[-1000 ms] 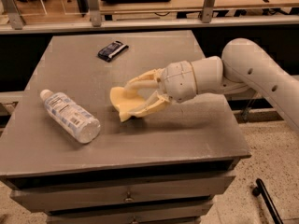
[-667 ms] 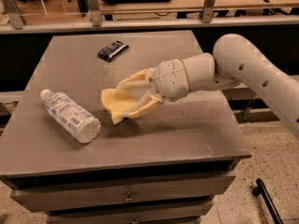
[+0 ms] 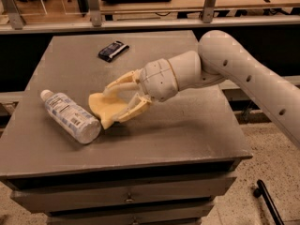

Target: Move sponge near blue plastic bottle

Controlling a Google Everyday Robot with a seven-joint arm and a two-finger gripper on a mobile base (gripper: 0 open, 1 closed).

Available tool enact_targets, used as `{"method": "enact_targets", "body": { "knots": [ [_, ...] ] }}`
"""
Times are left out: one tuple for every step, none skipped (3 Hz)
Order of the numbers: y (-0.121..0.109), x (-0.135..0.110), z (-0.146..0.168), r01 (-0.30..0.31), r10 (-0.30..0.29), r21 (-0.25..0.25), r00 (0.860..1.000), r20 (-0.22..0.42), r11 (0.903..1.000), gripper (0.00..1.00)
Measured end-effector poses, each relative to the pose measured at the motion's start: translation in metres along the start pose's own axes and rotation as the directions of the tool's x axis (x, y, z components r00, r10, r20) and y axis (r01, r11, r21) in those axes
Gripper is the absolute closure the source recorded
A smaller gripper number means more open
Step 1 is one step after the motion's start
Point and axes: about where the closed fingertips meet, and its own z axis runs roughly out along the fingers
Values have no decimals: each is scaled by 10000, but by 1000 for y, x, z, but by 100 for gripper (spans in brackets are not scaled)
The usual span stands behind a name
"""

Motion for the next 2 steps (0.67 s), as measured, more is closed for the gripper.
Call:
{"method": "enact_targets", "body": {
  "knots": [
    [0, 0, 1, 7, -7, -4, 10000, -7, 10000, 28],
    [0, -1, 3, 18, -18, -44, 10000, 11, 10000, 5]
  ]
}}
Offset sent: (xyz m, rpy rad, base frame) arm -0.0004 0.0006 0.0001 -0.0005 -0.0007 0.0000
